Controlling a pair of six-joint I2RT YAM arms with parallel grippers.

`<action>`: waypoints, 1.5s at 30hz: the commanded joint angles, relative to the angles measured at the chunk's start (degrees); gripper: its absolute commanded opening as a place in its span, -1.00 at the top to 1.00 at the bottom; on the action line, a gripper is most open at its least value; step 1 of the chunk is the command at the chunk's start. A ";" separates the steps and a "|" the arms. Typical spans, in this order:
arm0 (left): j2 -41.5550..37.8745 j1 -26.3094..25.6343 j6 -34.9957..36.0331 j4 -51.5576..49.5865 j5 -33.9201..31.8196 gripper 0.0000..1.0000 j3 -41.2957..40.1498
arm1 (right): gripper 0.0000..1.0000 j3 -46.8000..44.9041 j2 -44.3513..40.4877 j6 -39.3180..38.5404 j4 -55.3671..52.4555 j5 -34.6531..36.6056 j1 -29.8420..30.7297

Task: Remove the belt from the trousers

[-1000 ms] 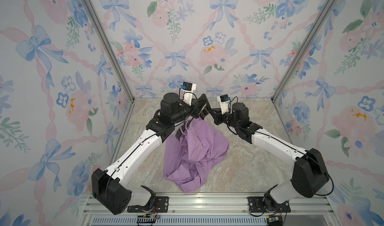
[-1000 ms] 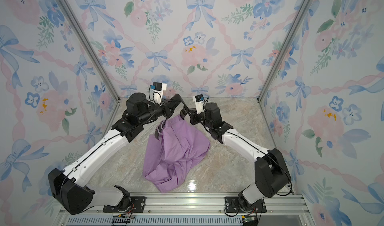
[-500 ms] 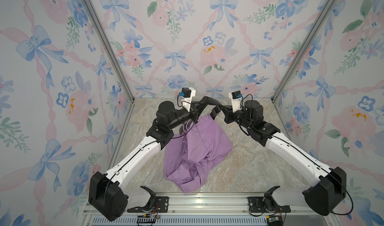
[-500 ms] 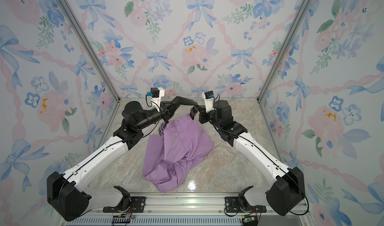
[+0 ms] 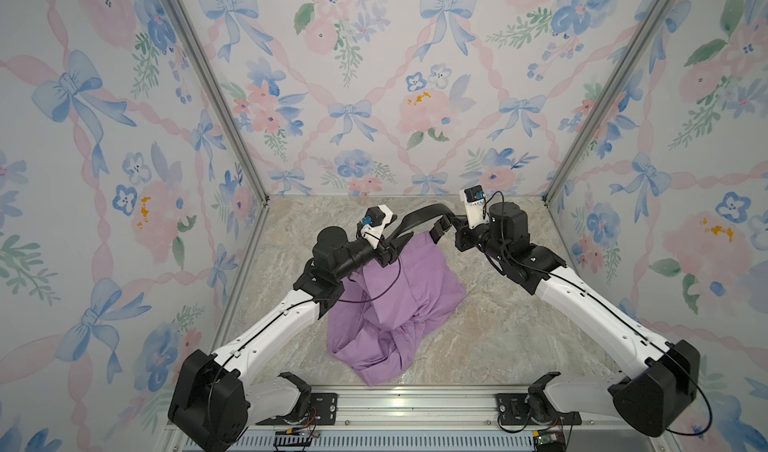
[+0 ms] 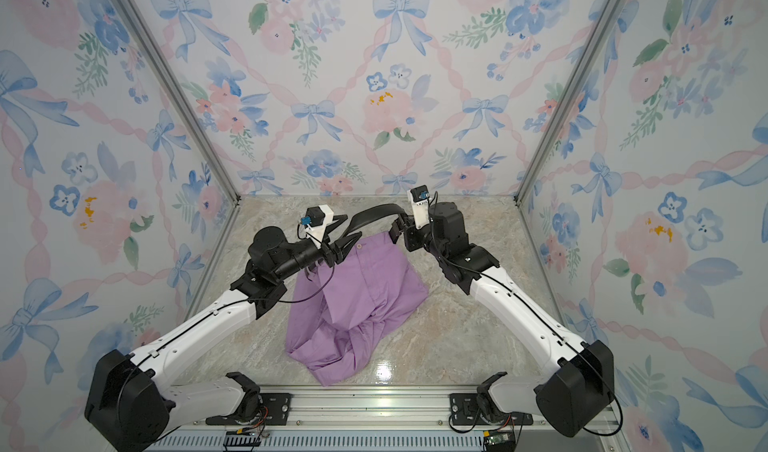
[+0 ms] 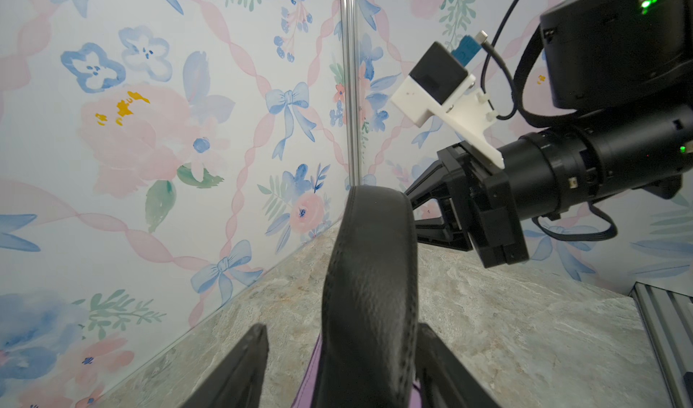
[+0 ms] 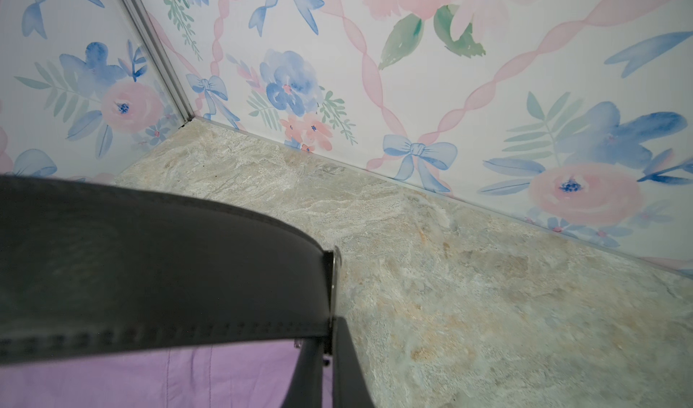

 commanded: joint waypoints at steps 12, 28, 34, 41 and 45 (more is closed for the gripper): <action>5.84 -10.58 26.72 -21.36 -10.91 -0.53 23.21 | 1.00 3.23 3.07 -2.04 -4.66 -0.01 2.70; 18.86 -15.96 40.60 -24.90 -29.01 -0.45 29.97 | 1.00 3.91 2.96 -0.48 -8.10 -1.46 2.11; 20.76 -17.38 42.64 -24.99 -34.98 0.11 29.83 | 1.00 3.89 3.07 0.75 -8.10 -2.17 1.84; 21.29 -18.41 41.85 -25.02 -38.67 1.00 30.51 | 1.00 3.61 2.96 2.98 -7.43 -3.30 1.42; 18.70 -17.21 34.30 -24.99 -30.95 1.00 30.97 | 0.88 1.78 3.11 5.98 -5.73 -5.31 -0.35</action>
